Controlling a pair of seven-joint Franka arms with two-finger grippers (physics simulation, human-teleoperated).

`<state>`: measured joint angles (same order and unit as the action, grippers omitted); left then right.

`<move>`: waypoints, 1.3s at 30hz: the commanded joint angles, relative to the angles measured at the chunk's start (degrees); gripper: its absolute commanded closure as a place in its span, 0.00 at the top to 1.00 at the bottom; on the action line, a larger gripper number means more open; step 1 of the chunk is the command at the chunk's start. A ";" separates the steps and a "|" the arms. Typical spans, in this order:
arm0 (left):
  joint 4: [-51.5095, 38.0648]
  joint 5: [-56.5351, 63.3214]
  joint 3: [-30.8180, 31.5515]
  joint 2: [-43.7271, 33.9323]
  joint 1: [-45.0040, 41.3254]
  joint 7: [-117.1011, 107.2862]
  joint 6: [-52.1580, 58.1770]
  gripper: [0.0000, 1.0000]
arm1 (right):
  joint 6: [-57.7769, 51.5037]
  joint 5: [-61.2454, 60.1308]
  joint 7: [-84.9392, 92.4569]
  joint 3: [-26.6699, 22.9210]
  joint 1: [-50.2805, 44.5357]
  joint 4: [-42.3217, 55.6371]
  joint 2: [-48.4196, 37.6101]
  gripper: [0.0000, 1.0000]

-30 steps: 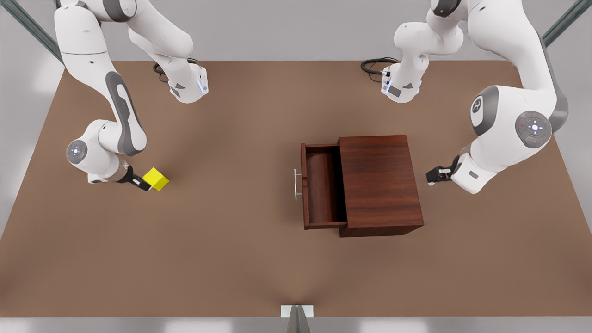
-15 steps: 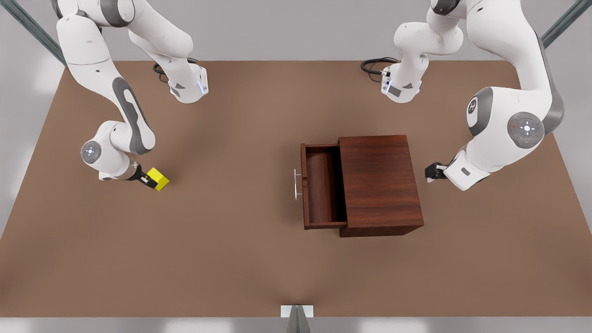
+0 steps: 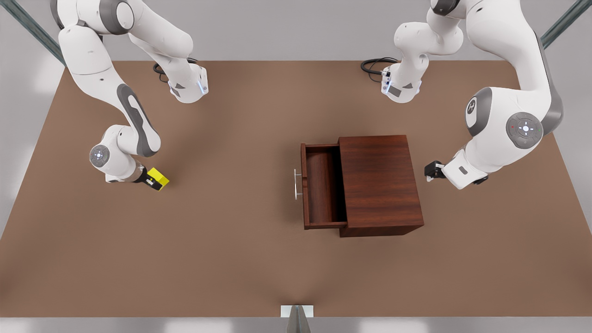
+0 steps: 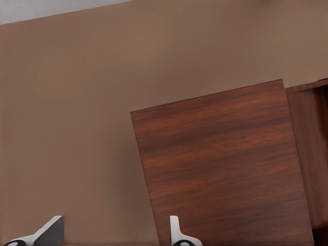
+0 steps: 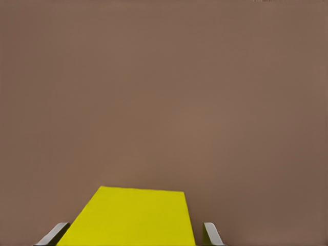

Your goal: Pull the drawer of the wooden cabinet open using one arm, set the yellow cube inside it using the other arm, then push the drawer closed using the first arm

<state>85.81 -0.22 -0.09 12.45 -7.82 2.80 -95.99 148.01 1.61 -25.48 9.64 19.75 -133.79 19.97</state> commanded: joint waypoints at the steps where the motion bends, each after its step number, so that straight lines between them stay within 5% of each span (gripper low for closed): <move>1: -0.03 0.04 0.00 -0.06 0.00 3.26 0.02 1.00 | 0.35 0.41 -2.21 0.03 0.02 0.02 -0.02 0.81; 4: -0.03 0.04 0.00 -0.06 0.00 3.26 0.02 1.00 | 0.09 0.50 -2.21 -0.06 0.02 0.02 -0.37 0.56; 6: -0.03 0.04 0.00 -0.06 0.00 3.26 0.02 1.00 | -0.88 0.50 -2.21 -0.06 0.02 0.02 -1.60 0.54; 12: -0.03 0.04 0.00 -0.06 0.00 3.26 0.02 1.00 | -8.87 0.41 -2.29 -0.06 -0.68 2.04 -8.54 0.54; 19: 0.06 0.04 0.00 -0.06 0.00 3.26 0.02 1.00 | -33.04 -0.12 -20.31 8.55 -4.02 19.79 -10.22 0.54; 28: 0.06 1.54 0.00 -0.06 -0.70 3.26 0.02 1.00 | -53.87 -0.12 -51.42 8.47 -24.15 49.50 2.79 0.54; 39: -0.03 1.62 0.00 0.03 -0.70 3.26 0.02 1.00 | -55.98 -0.12 -77.70 8.11 -44.54 72.61 18.43 0.54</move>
<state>85.81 1.35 -0.08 12.51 -8.53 5.72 -95.99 94.43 1.16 -66.04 17.66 -23.87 -62.11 37.84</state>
